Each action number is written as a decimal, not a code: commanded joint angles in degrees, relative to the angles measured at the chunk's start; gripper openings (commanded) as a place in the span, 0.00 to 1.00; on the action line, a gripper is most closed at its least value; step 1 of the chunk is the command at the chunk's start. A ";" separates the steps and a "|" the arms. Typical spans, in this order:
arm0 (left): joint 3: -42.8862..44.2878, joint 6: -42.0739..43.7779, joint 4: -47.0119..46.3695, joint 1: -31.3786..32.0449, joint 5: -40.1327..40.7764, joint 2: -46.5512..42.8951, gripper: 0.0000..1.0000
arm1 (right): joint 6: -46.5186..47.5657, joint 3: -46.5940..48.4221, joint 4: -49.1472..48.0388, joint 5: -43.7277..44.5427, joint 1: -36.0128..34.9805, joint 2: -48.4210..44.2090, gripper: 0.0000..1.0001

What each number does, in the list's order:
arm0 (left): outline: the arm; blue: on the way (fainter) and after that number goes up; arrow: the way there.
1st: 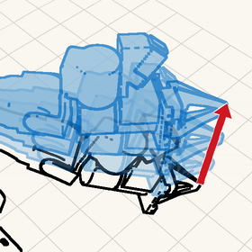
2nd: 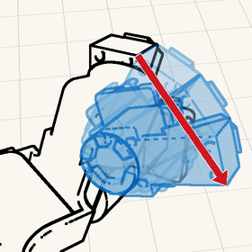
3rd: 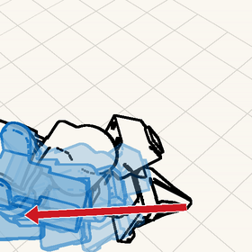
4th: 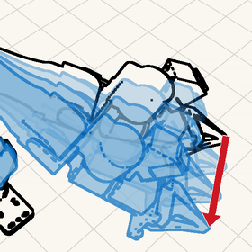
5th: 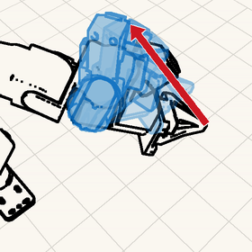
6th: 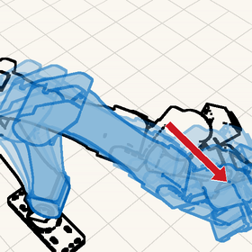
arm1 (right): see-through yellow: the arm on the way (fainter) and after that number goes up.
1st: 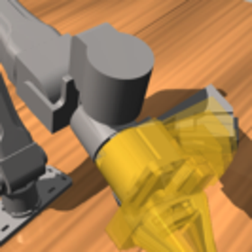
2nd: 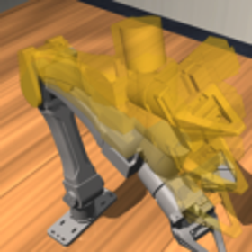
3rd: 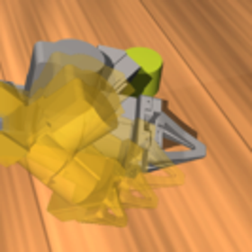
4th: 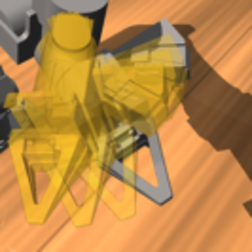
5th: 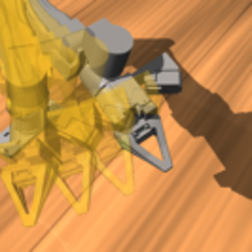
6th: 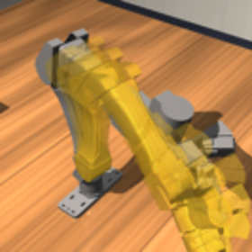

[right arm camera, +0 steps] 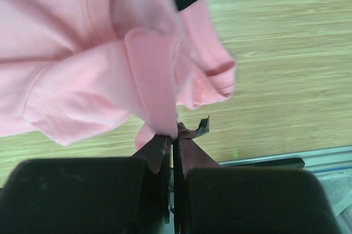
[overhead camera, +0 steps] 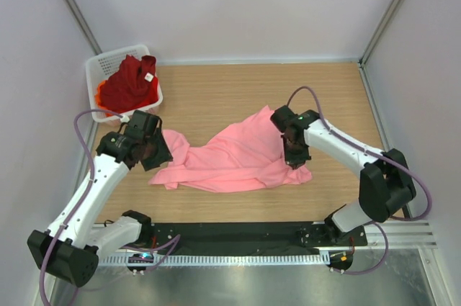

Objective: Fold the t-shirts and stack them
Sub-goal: Flatten the tshirt out

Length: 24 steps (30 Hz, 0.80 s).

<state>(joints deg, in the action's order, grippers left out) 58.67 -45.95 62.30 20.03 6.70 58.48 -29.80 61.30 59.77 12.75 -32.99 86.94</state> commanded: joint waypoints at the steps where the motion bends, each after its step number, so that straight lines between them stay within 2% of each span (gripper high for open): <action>1: 0.12 0.95 -2.19 0.18 -1.60 0.67 0.47 | 2.90 4.70 4.73 1.22 5.82 -4.93 0.01; 8: -1.63 -0.71 -3.07 0.18 -4.15 3.22 0.50 | 7.74 7.00 9.40 3.33 20.32 -8.36 0.01; 12: -4.44 -3.70 -5.43 0.10 -6.08 3.57 0.52 | 8.10 5.14 8.61 2.81 31.73 -10.91 0.01; 15: -4.80 -4.85 -5.88 0.01 -6.35 4.18 0.51 | 7.13 6.72 8.26 3.15 34.13 -11.35 0.01; 18: -5.76 -6.16 -5.35 -0.17 -6.35 5.15 0.51 | 7.12 6.91 7.56 -0.35 34.14 -10.04 0.01; 19: -6.37 -6.86 -5.87 -0.08 -9.48 5.76 0.50 | 7.21 6.64 7.30 -2.62 34.14 -9.42 0.01; 23: -14.27 -13.96 -13.50 0.44 -20.02 5.33 0.33 | 7.92 4.54 6.06 -5.54 34.05 -9.42 0.01; 24: -16.47 -14.68 -14.92 2.97 -19.80 5.07 0.32 | 8.09 4.27 5.89 -5.81 34.05 -9.42 0.01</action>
<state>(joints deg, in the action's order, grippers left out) 46.41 -55.31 53.12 20.49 -5.48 63.77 -22.63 66.06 66.87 9.80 1.23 77.62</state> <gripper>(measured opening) 0.332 0.040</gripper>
